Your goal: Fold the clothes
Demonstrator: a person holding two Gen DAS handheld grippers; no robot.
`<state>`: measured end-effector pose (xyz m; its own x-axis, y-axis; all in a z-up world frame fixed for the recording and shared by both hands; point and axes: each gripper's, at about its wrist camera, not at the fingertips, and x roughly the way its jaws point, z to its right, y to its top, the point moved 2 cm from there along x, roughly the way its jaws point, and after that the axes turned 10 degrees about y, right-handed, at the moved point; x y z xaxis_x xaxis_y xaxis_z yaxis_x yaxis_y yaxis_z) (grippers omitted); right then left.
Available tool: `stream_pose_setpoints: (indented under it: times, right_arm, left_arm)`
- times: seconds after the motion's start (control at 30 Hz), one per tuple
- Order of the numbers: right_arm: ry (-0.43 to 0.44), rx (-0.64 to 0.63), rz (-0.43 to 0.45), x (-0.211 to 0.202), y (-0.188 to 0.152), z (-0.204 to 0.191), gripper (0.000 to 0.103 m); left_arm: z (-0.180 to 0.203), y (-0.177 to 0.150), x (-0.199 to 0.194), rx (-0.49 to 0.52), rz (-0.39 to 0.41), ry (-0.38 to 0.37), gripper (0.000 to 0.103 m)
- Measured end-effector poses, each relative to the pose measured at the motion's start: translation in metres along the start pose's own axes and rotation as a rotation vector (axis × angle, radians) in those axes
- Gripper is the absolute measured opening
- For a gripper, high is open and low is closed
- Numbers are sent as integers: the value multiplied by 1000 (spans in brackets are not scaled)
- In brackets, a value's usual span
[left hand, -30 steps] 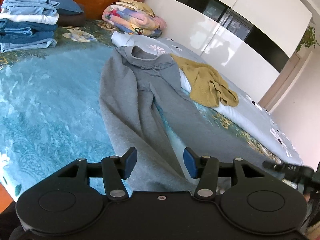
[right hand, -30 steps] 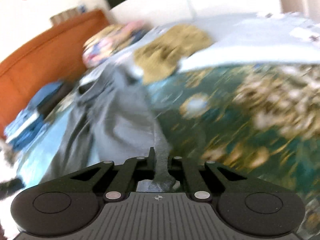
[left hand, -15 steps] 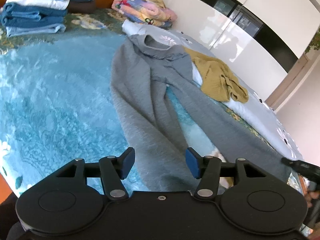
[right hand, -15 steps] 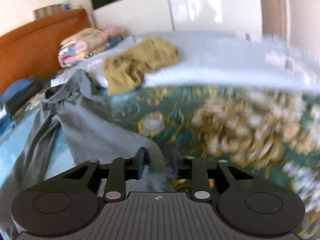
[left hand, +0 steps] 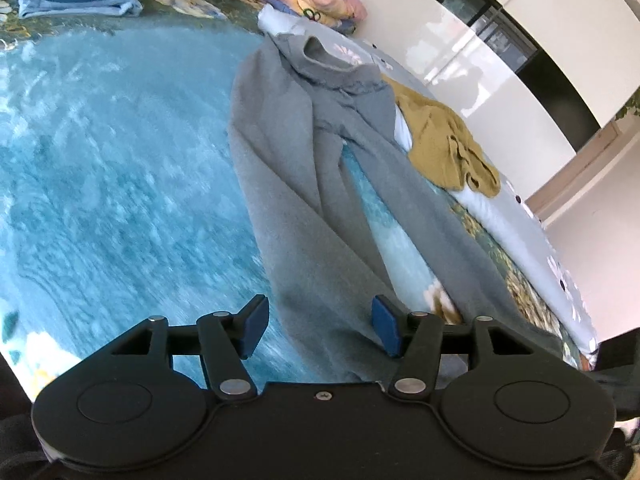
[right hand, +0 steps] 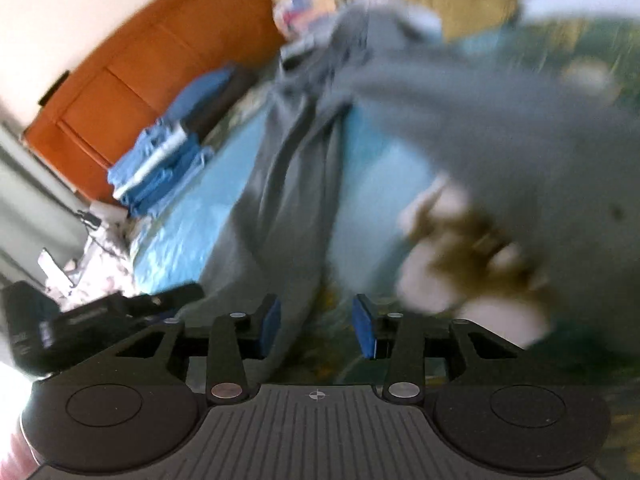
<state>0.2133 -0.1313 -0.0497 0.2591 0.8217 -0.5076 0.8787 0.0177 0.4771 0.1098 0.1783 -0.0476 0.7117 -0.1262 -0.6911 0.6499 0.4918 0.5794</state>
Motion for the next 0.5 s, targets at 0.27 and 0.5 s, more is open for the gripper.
stream_pose_setpoints:
  times: [0.27,0.5]
  right_arm:
    - [74,174,-6,38,15,23,25]
    - [121,185,-10,57,14,19,5]
  left_arm:
    - [-15,10,29,-75,-54,-37,58]
    - [-13,6,42,-131,-65,-97,7]
